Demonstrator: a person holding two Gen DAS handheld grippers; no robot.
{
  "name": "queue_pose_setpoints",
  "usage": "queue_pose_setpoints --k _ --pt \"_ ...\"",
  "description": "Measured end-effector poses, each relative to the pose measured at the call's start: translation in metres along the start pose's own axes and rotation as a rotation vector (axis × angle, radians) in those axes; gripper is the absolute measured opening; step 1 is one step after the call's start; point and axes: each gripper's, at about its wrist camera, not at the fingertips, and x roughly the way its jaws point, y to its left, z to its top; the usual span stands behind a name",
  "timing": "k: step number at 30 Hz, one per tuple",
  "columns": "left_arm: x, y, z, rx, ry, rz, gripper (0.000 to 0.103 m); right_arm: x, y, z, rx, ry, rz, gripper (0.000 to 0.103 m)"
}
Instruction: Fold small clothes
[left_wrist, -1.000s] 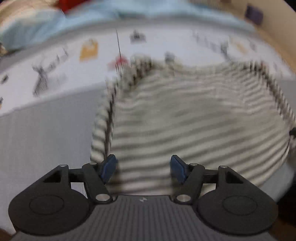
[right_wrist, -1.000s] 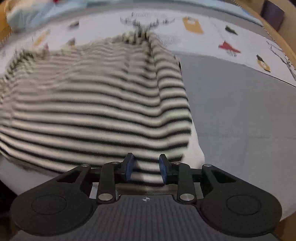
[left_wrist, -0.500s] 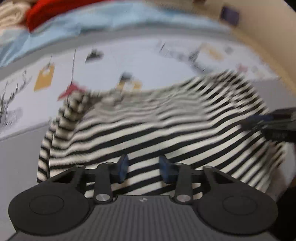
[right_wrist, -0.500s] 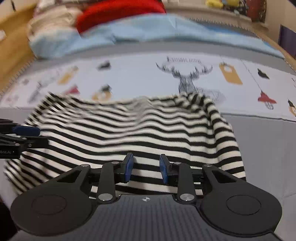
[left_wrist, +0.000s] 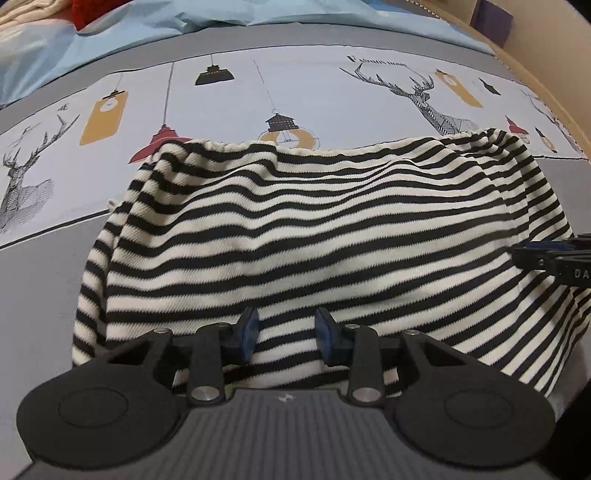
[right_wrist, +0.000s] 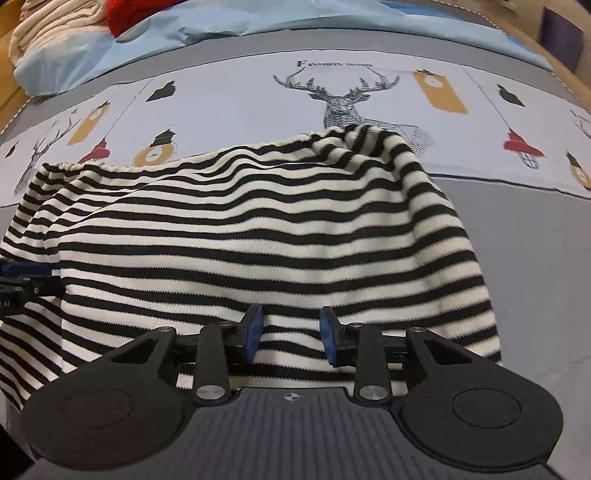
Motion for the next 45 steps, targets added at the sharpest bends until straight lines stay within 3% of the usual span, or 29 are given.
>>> queue_pose_setpoints --k 11,13,14,16,18,21,25,29,34,39,45 --pt "-0.054 0.022 -0.053 -0.008 -0.040 0.032 0.039 -0.060 -0.034 -0.040 0.015 -0.046 -0.021 0.037" --pt "-0.053 0.027 -0.065 -0.001 -0.004 0.028 0.045 -0.061 -0.047 -0.052 0.027 0.001 -0.042 0.042" --pt "-0.047 0.028 -0.071 0.007 0.045 0.046 0.055 -0.054 -0.053 -0.061 0.023 0.064 -0.071 0.043" --pt "-0.038 0.032 -0.082 0.019 0.121 0.096 0.057 -0.044 -0.061 -0.079 -0.022 0.160 -0.116 0.043" --pt "-0.051 0.032 -0.086 0.029 0.067 0.122 0.058 -0.060 -0.057 -0.085 -0.073 0.095 -0.109 0.043" --pt "-0.082 0.040 -0.090 -0.083 -0.030 0.102 0.060 -0.093 -0.060 -0.091 -0.034 -0.031 -0.134 0.043" --pt "-0.121 0.056 -0.103 -0.278 -0.143 0.035 0.062 -0.148 -0.076 -0.097 0.131 -0.265 -0.114 0.043" --pt "-0.147 0.055 -0.119 -0.355 -0.200 0.022 0.062 -0.192 -0.092 -0.110 0.335 -0.435 -0.023 0.045" --pt "-0.177 0.042 -0.132 -0.311 -0.266 0.026 0.058 -0.215 -0.092 -0.129 0.417 -0.524 0.103 0.046" --pt "-0.191 0.052 -0.143 -0.336 -0.318 -0.054 0.024 -0.223 -0.073 -0.137 0.349 -0.552 0.111 0.046" --pt "-0.164 0.074 -0.164 -0.519 -0.307 -0.147 0.024 -0.220 -0.053 -0.136 0.284 -0.533 0.094 0.046"
